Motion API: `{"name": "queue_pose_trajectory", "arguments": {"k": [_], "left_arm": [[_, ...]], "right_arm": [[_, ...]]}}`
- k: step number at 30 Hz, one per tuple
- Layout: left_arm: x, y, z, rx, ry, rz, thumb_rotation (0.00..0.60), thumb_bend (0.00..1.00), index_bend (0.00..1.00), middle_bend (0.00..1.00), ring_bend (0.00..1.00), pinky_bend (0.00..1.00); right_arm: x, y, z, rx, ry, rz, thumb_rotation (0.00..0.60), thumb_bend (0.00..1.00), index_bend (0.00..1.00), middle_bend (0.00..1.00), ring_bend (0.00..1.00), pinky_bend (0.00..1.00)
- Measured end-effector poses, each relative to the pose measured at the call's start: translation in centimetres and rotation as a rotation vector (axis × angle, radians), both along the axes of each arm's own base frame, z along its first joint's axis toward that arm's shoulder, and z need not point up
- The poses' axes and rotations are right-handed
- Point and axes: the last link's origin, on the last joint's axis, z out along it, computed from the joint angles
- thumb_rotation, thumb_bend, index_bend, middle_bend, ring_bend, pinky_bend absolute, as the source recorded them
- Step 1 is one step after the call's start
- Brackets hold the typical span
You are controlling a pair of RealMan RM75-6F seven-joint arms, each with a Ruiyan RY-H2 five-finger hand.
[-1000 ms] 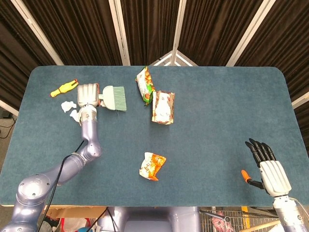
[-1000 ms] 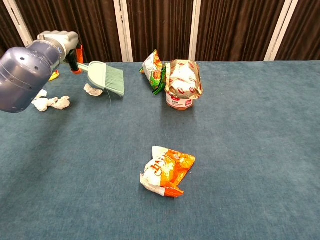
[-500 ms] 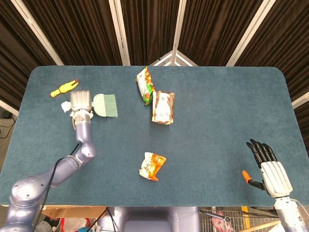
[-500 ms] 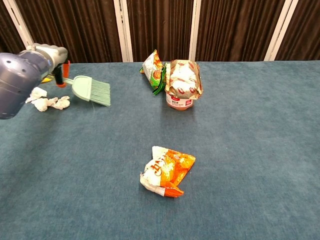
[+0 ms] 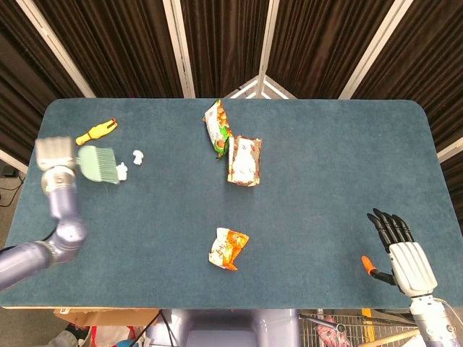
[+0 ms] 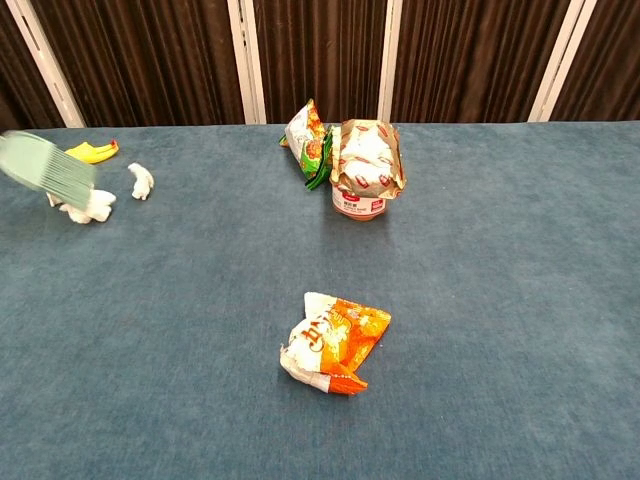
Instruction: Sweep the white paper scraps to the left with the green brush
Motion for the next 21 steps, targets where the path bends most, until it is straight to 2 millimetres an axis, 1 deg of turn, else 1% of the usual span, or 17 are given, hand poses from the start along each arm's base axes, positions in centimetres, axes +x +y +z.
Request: {"name": "queue_pose_trajectory", "arguments": {"k": [2, 5, 7, 9, 12, 15, 21], "left_arm": [[-0.1, -0.2, 1.2, 0.031, -0.026, -0.01, 0.6, 0.81, 0.8, 1.0, 1.0, 1.0], [0.3, -0.1, 2.0, 0.08, -0.089, -0.054, 0.6, 0.81, 0.8, 1.0, 1.0, 1.0], [0.9, 0.2, 2.2, 0.104, -0.128, -0.094, 0.6, 0.81, 0.8, 1.0, 1.0, 1.0], [1.7, 0.5, 1.8, 0.113, -0.162, -0.144, 0.6, 0.81, 0.8, 1.0, 1.0, 1.0], [2.8, 1.0, -0.1, 0.096, -0.192, -0.182, 0.6, 0.81, 0.8, 1.0, 1.0, 1.0], [3.7, 1.7, -2.6, 0.079, -0.22, -0.195, 0.6, 0.81, 0.8, 1.0, 1.0, 1.0], [4.7, 3.0, -7.0, 0.065, -0.239, -0.189, 0.6, 0.81, 0.8, 1.0, 1.0, 1.0]], "right_arm": [[0.0, 0.0, 0.0, 0.0, 0.002, 0.001, 0.6, 0.34, 0.0, 0.0, 0.0, 0.0], [0.1, 0.0, -0.2, 0.004, 0.005, 0.003, 0.6, 0.34, 0.0, 0.0, 0.0, 0.0], [0.1, 0.0, -0.2, 0.006, 0.007, 0.003, 0.6, 0.34, 0.0, 0.0, 0.0, 0.0], [0.0, -0.1, -0.2, 0.006, 0.007, 0.001, 0.6, 0.34, 0.0, 0.0, 0.0, 0.0], [0.0, -0.1, -0.2, 0.006, 0.006, -0.004, 0.6, 0.34, 0.0, 0.0, 0.0, 0.0], [-0.1, -0.1, -0.1, 0.005, 0.003, -0.009, 0.6, 0.34, 0.0, 0.0, 0.0, 0.0], [-0.3, -0.2, 0.0, 0.0, -0.003, -0.021, 0.6, 0.34, 0.0, 0.0, 0.0, 0.0]]}}
